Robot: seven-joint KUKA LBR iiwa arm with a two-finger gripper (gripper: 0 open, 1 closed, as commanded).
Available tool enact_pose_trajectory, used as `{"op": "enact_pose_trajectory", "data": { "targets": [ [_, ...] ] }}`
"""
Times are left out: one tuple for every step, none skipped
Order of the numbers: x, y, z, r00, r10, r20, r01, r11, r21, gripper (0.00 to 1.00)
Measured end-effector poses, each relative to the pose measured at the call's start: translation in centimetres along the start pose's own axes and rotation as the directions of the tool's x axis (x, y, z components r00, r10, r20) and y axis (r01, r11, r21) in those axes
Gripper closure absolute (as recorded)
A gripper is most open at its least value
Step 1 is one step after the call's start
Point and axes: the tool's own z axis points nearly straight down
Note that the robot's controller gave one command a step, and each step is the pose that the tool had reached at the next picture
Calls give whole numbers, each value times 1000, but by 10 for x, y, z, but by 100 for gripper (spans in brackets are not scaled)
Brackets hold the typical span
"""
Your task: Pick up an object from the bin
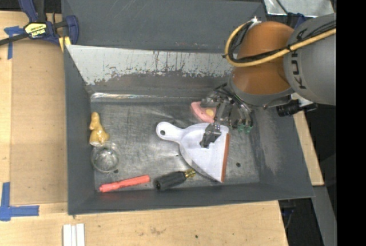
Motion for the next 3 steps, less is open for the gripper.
{"op": "enact_pose_trajectory", "data": {
  "targets": [
    [0, -2, 1, 1000, 0, 0, 0, 1000, 1, 0],
    [-56, -11, 58, 996, 83, 23, -83, 997, -5, 100],
    [-56, -11, 58, 996, 83, 23, -83, 997, -5, 100]
  ]
}}
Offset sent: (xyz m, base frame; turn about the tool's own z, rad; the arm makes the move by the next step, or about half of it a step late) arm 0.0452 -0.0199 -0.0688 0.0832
